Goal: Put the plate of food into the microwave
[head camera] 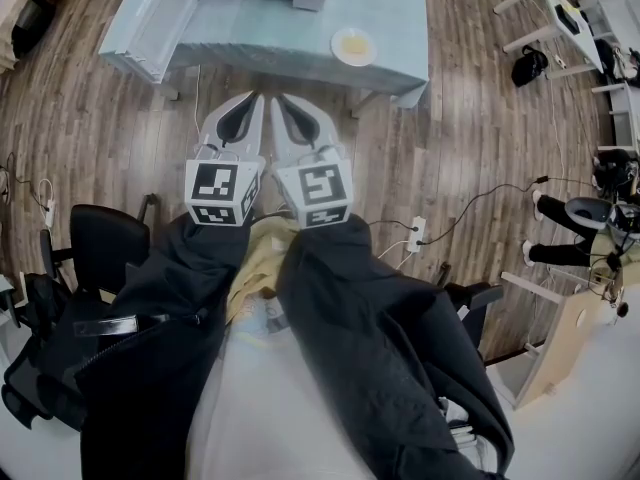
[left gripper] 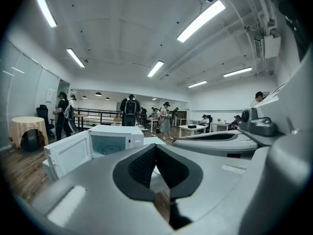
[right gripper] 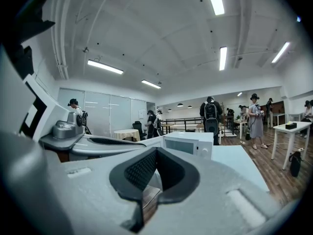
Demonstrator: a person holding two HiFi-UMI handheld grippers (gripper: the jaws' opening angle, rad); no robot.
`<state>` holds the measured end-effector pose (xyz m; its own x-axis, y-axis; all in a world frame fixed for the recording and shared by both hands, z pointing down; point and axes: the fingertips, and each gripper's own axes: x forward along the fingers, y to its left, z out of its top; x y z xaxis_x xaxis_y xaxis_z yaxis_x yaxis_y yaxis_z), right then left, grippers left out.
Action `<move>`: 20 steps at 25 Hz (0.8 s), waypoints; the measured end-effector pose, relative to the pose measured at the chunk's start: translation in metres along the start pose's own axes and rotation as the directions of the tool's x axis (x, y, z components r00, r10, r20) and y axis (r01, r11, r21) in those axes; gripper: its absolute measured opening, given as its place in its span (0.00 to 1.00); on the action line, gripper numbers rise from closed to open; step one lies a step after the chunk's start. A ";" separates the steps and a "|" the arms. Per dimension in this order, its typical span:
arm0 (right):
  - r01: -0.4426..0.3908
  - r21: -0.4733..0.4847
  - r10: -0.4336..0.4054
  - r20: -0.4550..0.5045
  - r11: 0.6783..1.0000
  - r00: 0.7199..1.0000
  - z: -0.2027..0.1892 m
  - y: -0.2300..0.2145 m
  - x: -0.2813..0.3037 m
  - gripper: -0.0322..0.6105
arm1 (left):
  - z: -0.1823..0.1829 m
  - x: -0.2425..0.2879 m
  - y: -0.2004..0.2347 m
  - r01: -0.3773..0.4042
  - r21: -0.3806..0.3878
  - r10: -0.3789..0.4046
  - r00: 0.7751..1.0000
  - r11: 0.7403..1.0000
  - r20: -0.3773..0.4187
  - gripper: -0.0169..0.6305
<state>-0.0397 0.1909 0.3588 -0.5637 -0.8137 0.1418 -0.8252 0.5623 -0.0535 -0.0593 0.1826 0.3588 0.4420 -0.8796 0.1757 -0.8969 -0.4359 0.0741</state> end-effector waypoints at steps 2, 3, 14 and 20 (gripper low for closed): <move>-0.001 0.002 0.001 -0.006 1.000 1.000 -0.004 -0.003 -0.006 0.05 | -0.004 0.001 -0.006 0.003 -0.007 -0.003 1.000 1.000 -0.005 0.02; -0.001 0.004 0.001 -0.010 1.000 1.000 -0.007 -0.004 -0.008 0.05 | -0.007 0.002 -0.010 0.006 -0.010 -0.006 1.000 1.000 -0.010 0.02; 0.036 0.039 -0.034 -0.064 0.999 0.997 -0.030 -0.029 0.014 0.05 | -0.029 0.033 0.001 0.028 -0.046 -0.030 0.997 0.999 -0.065 0.02; 0.097 0.022 -0.096 -0.062 0.995 0.993 -0.020 -0.057 0.033 0.05 | -0.018 0.070 0.004 0.091 -0.055 -0.094 0.994 0.994 -0.051 0.02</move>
<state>-0.0101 0.1353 0.3866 -0.4788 -0.8531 0.2075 -0.8767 0.4772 -0.0610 -0.0321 0.1232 0.3889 0.5231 -0.8240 0.2177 -0.8522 -0.5031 0.1436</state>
